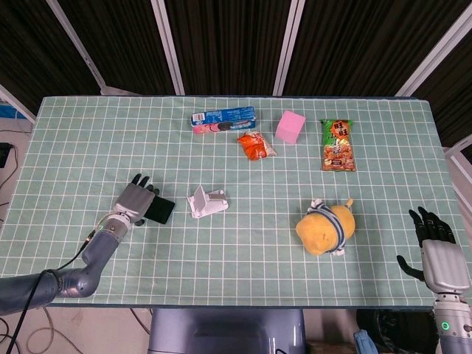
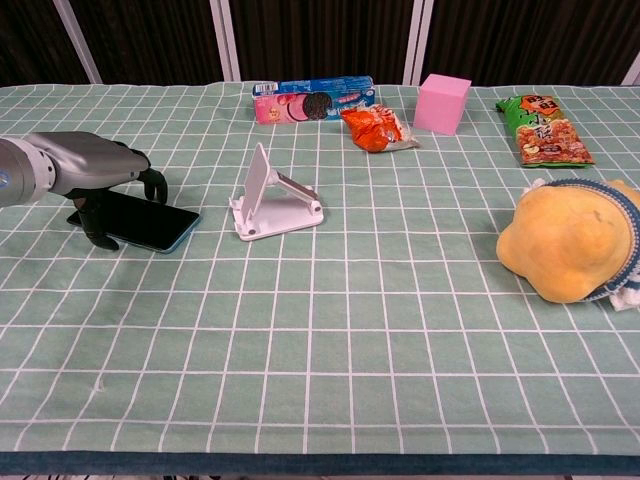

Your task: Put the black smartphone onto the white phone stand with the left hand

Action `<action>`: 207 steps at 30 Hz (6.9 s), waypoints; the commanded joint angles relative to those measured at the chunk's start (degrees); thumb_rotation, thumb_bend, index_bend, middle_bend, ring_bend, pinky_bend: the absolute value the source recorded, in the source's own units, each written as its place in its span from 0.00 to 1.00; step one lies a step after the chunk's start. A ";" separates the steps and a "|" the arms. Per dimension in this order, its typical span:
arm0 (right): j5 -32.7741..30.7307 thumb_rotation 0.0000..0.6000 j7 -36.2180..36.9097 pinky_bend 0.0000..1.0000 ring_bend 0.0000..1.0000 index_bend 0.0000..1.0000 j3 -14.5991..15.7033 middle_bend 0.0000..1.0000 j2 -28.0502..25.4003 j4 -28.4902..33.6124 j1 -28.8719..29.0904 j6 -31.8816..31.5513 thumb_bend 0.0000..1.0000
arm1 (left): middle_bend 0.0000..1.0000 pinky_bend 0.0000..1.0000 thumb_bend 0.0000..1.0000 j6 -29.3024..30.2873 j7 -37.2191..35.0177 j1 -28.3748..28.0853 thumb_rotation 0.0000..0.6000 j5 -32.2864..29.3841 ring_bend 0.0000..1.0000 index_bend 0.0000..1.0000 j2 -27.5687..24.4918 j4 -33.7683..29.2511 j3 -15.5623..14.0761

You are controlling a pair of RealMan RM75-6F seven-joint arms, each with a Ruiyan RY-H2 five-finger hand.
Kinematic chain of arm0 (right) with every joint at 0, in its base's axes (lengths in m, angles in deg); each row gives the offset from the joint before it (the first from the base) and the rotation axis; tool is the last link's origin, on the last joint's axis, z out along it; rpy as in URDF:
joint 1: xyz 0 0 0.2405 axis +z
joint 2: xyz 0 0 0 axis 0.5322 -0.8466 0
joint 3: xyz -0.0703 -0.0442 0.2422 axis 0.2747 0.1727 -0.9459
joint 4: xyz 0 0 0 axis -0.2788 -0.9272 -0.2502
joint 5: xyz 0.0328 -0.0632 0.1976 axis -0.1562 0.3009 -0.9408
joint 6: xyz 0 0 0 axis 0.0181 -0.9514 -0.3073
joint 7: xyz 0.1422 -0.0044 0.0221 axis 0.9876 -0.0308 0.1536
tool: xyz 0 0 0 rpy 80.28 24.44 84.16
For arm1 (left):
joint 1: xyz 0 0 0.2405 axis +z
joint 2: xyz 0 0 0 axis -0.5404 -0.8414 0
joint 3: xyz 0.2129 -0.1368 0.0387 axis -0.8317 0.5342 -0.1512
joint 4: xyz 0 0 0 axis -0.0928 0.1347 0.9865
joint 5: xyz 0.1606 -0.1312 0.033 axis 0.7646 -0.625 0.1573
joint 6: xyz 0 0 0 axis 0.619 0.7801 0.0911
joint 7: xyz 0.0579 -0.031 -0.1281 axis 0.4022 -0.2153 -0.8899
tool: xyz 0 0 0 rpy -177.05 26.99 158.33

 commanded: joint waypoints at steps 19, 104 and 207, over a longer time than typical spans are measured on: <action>-0.10 1.00 -0.36 0.12 0.00 0.00 0.02 0.00 0.02 0.08 -0.01 -0.06 0.35 | 0.35 0.00 0.16 -0.12 -1.60 -0.28 1.00 0.59 0.00 0.32 0.69 1.37 -1.28; 0.31 1.00 1.49 0.12 0.00 0.00 0.13 0.00 -0.23 -0.23 0.00 0.26 0.35 | 0.62 0.00 0.51 23.69 -29.61 9.78 1.00 -6.71 0.13 0.58 11.21 -21.41 24.46; 0.36 1.00 1.63 0.12 0.00 0.00 0.12 0.00 -0.16 -0.33 -0.04 0.16 0.35 | 0.23 0.00 0.38 10.40 -41.54 10.32 1.00 -0.56 0.05 0.26 13.78 -9.35 22.72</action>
